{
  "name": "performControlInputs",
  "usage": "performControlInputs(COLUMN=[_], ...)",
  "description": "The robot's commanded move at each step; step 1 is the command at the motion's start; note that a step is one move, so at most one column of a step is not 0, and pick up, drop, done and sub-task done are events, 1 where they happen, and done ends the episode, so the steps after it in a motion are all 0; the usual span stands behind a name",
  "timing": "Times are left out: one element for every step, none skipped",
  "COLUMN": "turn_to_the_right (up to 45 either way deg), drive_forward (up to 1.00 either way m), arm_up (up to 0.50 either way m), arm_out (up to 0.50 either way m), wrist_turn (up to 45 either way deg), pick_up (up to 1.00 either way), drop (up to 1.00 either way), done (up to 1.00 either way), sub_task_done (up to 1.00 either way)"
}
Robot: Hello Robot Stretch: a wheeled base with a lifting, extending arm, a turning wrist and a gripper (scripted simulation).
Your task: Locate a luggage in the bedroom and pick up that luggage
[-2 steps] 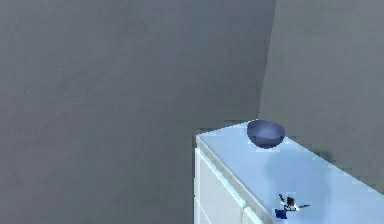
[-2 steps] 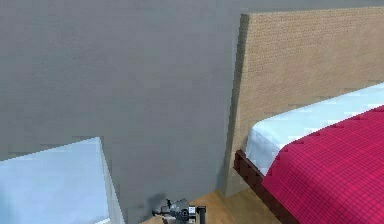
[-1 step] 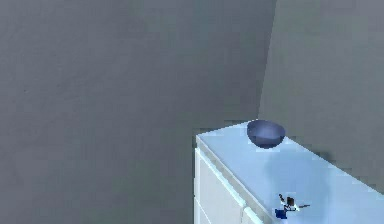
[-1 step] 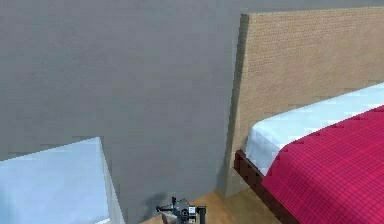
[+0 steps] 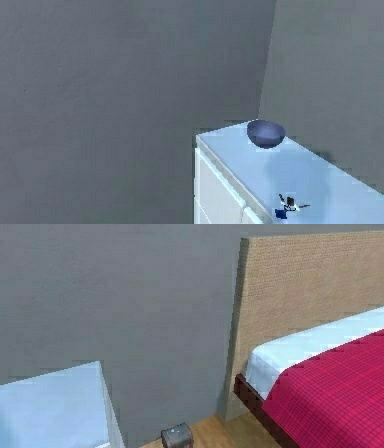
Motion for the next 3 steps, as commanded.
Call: performControlInputs(turn_to_the_right=[0.0, 0.0, 0.0], drive_forward=[0.00, 0.00, 0.00], arm_up=[0.00, 0.10, 0.00], arm_out=[0.00, 0.00, 0.00], wrist_turn=[0.0, 0.0, 0.0], pick_up=[1.00, 0.00, 0.00], drop=[0.00, 0.00, 0.00], done=[0.00, 0.00, 1.00], sub_task_done=[0.00, 0.00, 0.00])
